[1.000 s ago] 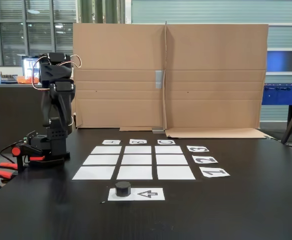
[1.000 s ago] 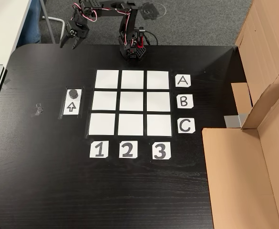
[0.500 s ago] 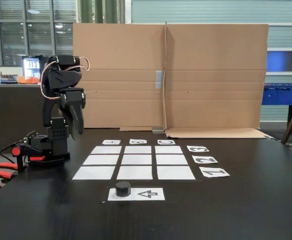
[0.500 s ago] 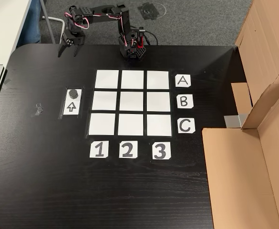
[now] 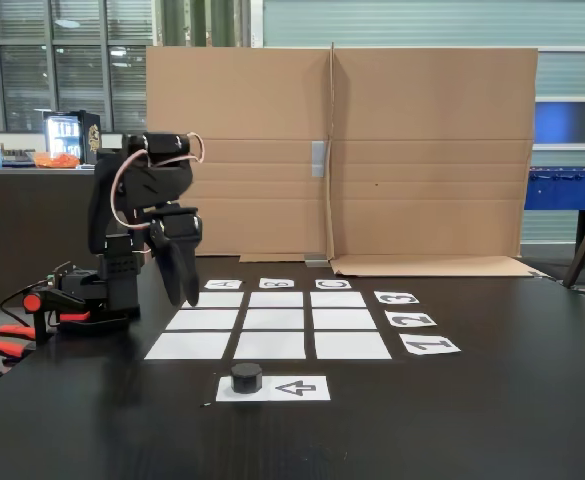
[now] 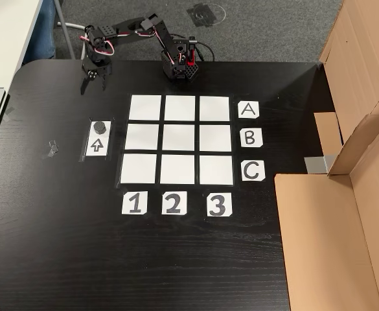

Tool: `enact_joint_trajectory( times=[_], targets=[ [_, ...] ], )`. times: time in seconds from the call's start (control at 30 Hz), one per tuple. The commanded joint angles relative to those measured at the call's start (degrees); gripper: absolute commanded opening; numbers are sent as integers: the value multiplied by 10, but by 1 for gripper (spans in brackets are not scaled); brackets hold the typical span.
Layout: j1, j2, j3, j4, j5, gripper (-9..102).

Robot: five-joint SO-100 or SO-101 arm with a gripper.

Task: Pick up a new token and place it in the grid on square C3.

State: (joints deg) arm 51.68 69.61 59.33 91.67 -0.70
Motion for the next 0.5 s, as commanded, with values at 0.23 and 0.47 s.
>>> enact_joint_trajectory(
  times=[0.23,0.47],
  targets=[
    [-25,-97,-110,2,32,36],
    [-46,-141,-135,1,53,39]
  ],
)
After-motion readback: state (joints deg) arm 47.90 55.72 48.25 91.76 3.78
